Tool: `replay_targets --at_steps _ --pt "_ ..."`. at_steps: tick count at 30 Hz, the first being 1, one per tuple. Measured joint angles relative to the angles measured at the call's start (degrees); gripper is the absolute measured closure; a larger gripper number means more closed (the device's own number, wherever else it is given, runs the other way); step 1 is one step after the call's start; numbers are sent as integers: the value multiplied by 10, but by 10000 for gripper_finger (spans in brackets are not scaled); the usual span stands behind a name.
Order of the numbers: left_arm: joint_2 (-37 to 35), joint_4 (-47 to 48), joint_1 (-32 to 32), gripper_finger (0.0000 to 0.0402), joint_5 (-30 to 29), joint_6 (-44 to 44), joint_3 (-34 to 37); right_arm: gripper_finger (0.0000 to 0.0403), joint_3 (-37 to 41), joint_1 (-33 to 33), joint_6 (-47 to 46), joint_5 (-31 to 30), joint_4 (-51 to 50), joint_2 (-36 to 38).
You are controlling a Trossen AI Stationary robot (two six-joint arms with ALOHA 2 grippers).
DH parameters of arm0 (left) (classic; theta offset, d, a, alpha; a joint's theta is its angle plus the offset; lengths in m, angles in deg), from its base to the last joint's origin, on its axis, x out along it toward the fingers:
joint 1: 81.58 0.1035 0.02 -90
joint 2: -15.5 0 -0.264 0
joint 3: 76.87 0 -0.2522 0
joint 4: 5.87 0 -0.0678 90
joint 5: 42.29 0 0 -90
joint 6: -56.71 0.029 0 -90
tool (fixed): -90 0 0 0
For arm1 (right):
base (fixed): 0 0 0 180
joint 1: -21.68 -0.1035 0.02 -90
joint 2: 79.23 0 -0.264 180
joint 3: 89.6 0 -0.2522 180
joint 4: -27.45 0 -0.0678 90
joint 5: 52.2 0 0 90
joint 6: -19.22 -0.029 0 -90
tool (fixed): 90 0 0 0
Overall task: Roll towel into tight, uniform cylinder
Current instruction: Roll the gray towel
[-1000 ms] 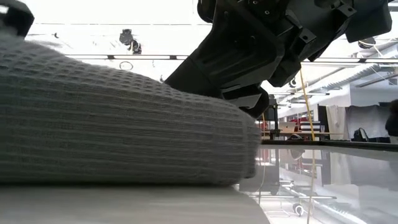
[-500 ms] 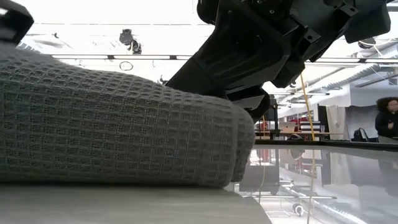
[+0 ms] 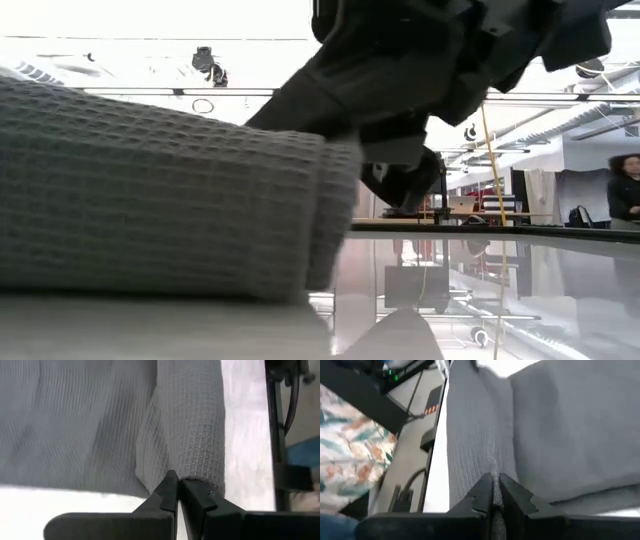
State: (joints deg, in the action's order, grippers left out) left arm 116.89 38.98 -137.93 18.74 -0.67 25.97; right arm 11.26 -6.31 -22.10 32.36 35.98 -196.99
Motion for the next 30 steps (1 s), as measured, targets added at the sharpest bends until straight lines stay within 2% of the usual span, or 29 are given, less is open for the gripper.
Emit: replay_targets --at_steps 6,9,13,19,22,26,30 --pt "0 32 -3 387 -29 -143 0 378 0 19 -14 -2 11 0" --pt "0 60 -1 387 -55 -185 0 361 0 24 12 2 25 0" --pt "0 85 5 387 -63 -222 7 314 0 24 25 23 9 13" --pt "0 26 6 387 -40 -234 41 231 0 11 11 22 -77 59" --pt "1 13 6 387 -24 -234 43 199 0 -13 30 -4 -85 72" --pt "1 12 6 387 -19 -234 44 161 0 -53 21 -95 -110 62" --pt "1 10 6 387 -8 -234 44 149 0 -61 14 -151 -123 47"
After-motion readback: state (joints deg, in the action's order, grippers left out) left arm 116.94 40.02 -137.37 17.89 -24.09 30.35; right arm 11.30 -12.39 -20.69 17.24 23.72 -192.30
